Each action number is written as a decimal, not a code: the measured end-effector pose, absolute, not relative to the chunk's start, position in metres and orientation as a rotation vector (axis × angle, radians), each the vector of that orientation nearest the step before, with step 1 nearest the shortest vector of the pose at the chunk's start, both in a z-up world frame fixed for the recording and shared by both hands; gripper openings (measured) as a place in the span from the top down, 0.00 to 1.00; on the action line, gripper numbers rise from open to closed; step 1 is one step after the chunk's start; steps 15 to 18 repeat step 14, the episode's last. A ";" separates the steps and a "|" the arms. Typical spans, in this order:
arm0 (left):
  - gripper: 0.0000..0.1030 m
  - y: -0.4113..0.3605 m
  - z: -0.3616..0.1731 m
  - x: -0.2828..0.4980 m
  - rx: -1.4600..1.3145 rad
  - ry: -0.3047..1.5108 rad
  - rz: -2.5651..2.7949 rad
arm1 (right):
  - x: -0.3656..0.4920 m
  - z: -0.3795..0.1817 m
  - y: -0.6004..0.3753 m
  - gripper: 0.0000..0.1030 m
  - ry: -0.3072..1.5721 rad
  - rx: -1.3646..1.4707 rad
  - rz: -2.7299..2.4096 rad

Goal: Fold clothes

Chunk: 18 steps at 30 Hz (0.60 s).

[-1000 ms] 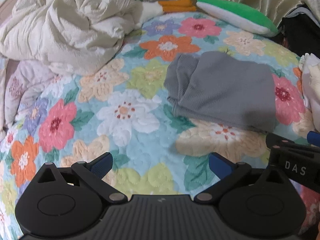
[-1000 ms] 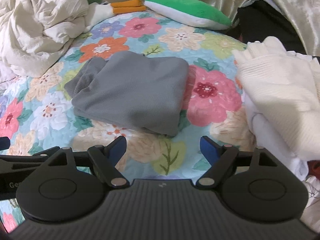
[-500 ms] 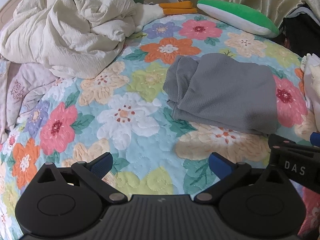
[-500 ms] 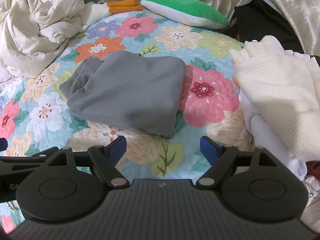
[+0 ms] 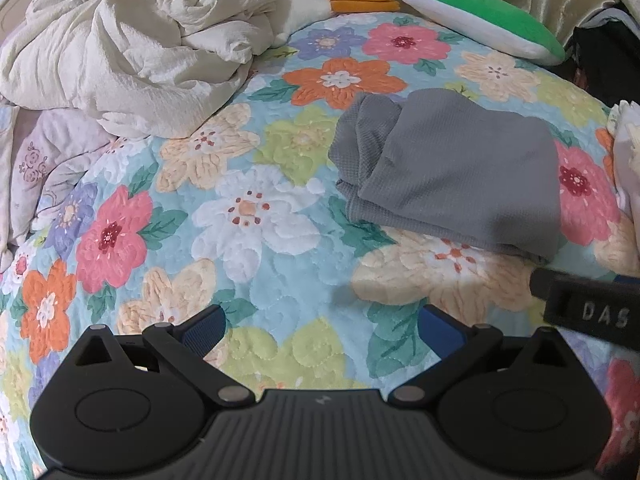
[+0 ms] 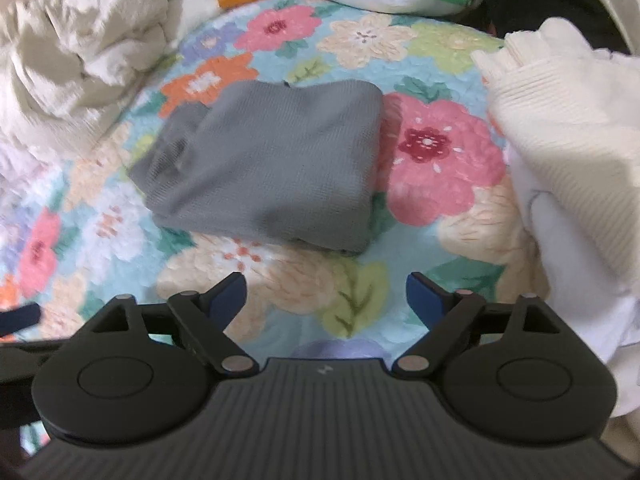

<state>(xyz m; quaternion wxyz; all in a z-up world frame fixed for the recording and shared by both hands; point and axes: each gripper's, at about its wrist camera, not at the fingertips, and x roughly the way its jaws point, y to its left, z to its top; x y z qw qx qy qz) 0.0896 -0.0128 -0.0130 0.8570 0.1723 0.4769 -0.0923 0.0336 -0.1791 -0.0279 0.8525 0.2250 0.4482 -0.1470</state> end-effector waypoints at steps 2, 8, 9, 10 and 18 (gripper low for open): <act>0.00 -0.014 -0.013 0.088 0.368 1.002 -0.195 | 0.036 -0.036 -0.185 0.00 0.943 0.521 -0.302; 0.00 -0.016 -0.009 0.084 0.366 1.009 -0.194 | 0.049 -0.042 -0.181 0.00 0.949 0.460 -0.358; 0.00 -0.016 -0.008 0.083 0.365 1.008 -0.194 | 0.050 -0.037 -0.176 0.00 0.932 0.437 -0.354; 0.00 -0.016 -0.006 0.082 0.364 1.006 -0.193 | 0.049 -0.035 -0.172 0.00 0.919 0.418 -0.359; 0.00 -0.014 -0.001 0.077 0.363 0.999 -0.195 | 0.050 -0.024 -0.158 0.00 0.867 0.327 -0.396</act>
